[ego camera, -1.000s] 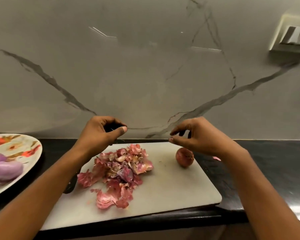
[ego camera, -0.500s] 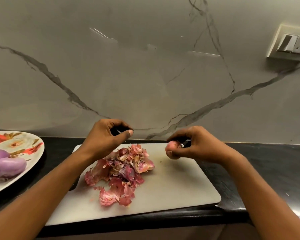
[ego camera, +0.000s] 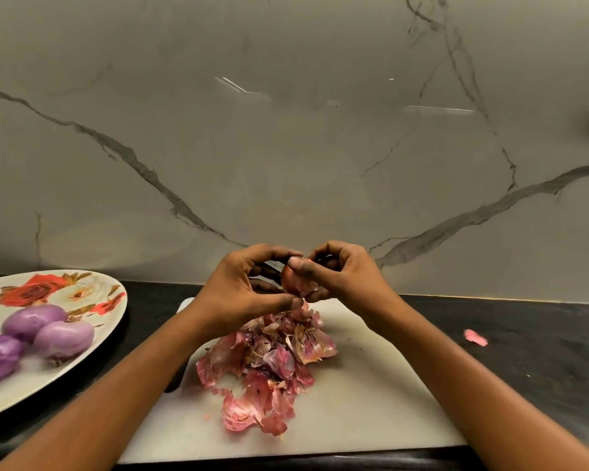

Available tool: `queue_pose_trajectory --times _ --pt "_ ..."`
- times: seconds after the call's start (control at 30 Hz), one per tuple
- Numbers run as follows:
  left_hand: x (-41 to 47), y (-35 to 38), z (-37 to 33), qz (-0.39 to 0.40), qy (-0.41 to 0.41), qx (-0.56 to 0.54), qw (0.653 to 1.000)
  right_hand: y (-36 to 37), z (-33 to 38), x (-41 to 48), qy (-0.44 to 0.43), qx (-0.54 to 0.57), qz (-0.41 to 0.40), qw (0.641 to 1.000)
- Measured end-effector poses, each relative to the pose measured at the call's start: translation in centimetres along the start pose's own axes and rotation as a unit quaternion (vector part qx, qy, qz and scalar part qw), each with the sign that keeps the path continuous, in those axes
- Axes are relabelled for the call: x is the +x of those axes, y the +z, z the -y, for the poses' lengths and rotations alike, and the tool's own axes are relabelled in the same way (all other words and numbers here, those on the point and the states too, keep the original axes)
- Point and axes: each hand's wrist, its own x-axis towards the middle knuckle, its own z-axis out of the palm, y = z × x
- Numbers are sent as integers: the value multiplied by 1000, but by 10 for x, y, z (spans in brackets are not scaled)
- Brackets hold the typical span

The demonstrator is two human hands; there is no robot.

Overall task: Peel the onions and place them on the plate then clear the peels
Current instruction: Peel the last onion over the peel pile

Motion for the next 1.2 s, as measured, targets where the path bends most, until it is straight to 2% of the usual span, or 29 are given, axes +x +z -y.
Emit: queue_pose_trajectory --times 0.1,0.23,0.47,0.67,0.83,1.03,1.2 --pt "2 -1 2 -28 -12 -36 999 0 -2 -2 -12 31 -5 999" --pt "3 -3 1 -46 -47 -81 995 -11 -1 -5 -59 27 26 998" --pt "2 -3 -1 -34 -55 -126 990 -15 -9 -9 -157 -88 48 982" --pt "2 -2 2 -16 -63 -119 991 -17 -8 -9 -173 -80 39 981" --pt "5 -2 2 -21 -71 -136 988 -14 -12 -7 -189 -119 16 975" --pt "4 -4 1 -35 -82 -118 989 -12 -13 -8 -195 -149 27 969" --pt "4 -3 -1 -43 -89 -113 989 -14 -10 -8 -185 -119 24 975"
